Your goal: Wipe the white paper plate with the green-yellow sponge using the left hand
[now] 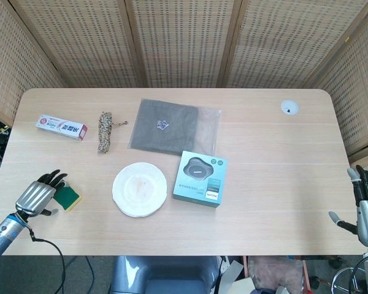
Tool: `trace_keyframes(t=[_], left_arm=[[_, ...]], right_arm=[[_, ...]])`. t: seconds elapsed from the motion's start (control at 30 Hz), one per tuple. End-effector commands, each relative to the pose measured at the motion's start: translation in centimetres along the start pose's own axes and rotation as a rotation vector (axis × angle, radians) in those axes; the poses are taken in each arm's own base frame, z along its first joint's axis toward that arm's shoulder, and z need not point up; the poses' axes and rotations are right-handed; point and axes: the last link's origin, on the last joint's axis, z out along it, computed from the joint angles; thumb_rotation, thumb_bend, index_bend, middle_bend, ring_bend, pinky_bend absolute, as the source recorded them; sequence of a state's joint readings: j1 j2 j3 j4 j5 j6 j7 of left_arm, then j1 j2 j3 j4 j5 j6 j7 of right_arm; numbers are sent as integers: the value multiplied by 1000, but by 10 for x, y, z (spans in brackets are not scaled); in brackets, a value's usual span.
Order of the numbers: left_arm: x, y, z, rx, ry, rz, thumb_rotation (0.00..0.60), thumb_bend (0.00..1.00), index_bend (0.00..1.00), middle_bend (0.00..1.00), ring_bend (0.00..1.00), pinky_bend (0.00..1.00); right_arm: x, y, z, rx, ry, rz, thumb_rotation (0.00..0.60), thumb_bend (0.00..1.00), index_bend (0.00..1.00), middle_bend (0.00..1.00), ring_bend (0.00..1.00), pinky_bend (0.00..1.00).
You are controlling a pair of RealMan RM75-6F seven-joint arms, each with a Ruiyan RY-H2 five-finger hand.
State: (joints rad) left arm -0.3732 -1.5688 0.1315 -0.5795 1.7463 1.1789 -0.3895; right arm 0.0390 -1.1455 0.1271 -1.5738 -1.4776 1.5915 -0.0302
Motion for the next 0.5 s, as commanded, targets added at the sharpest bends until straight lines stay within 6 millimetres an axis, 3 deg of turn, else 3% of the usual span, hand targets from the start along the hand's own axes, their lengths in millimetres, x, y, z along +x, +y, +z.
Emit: trace_keyframes(t=[0.03,0.33,0.5], left_arm=[[-2,2,4,1,-6,5,600,0,328,177,81,189],[-7,10,15,-16,-19,27,600,0,330,179,90,202],[-7,16,18,-30,-20,36,600,0,378,246,170,284]], right_arm=[[0,0,0,-1,0,2,600,0,0,0,0,0],[1,1,0,-3,0,9,600,0,0,0,0,0],[2,1,0,-1,1,16,600,0,0,0,0,0]])
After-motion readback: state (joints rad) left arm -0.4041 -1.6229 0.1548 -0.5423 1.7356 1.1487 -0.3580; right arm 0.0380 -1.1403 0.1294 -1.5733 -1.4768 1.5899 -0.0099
